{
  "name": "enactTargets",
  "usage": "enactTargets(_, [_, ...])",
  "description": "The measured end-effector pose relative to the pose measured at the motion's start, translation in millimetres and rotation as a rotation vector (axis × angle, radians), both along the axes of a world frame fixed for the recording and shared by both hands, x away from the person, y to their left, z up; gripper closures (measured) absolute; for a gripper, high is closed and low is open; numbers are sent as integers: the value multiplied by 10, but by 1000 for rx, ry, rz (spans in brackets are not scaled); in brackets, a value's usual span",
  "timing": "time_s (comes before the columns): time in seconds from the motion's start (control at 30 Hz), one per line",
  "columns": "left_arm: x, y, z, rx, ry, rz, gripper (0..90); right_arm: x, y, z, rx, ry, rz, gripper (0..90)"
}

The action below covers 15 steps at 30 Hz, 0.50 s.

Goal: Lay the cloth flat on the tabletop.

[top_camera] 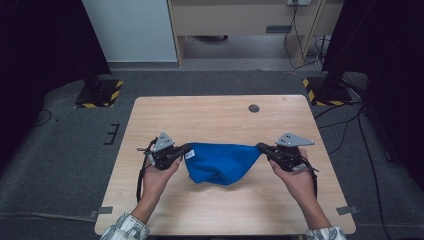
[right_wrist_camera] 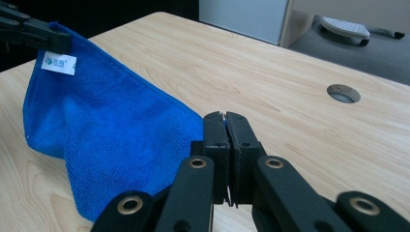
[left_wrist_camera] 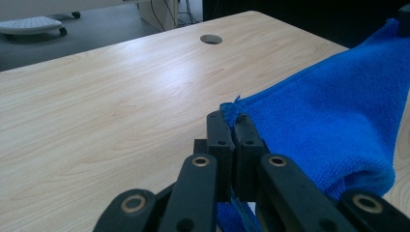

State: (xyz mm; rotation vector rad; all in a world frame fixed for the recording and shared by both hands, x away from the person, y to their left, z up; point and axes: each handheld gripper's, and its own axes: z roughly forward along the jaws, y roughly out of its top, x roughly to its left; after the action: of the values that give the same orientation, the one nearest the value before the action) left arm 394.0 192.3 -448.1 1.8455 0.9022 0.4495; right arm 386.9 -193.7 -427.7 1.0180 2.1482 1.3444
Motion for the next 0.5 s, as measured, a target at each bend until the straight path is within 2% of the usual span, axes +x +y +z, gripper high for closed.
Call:
enactTargets(0.2, [-1, 2, 5, -5, 7, -4, 880, -6, 1, 24, 5, 0, 1, 883])
enactTargets(0.5, [-29, -3, 86, -21, -4, -12, 880, -30, -21, 107, 16, -17, -2, 883])
